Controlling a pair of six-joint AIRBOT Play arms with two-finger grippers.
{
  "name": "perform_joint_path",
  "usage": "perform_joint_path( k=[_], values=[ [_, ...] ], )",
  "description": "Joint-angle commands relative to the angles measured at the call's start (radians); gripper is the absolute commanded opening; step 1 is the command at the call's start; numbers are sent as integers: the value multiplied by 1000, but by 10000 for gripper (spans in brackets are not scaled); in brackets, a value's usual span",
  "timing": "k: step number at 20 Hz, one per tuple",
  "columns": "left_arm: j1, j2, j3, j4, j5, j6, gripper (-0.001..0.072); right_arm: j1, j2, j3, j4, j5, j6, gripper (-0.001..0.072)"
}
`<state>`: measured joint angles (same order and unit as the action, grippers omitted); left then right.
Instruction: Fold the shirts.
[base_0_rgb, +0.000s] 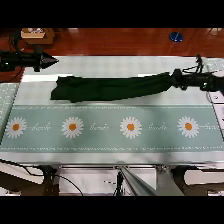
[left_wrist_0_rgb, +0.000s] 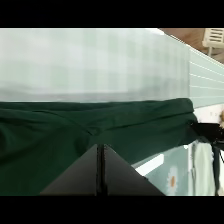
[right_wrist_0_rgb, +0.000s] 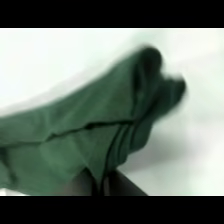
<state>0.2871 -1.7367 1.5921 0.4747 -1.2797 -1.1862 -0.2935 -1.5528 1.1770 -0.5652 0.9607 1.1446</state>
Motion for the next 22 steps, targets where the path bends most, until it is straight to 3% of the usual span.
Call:
perform_joint_path(
  k=[1, 7, 17, 22],
  values=[
    [-47, 0, 0, -70, -16, -18, 22, -40, 134, 59, -87, 53, 67, 23],
    [-290, -1, 0, -75, -11, -94, 22, -86, 306, 76, -219, 217, 144, 23],
    [-741, -79, -1, 16, 108, -90, 22, -86, 566, 76, -370, 428, 295, 23],
    [-862, -175, -1, 15, 163, -95, 22, -86, 659, 76, -406, 500, 356, 23]
  ],
)
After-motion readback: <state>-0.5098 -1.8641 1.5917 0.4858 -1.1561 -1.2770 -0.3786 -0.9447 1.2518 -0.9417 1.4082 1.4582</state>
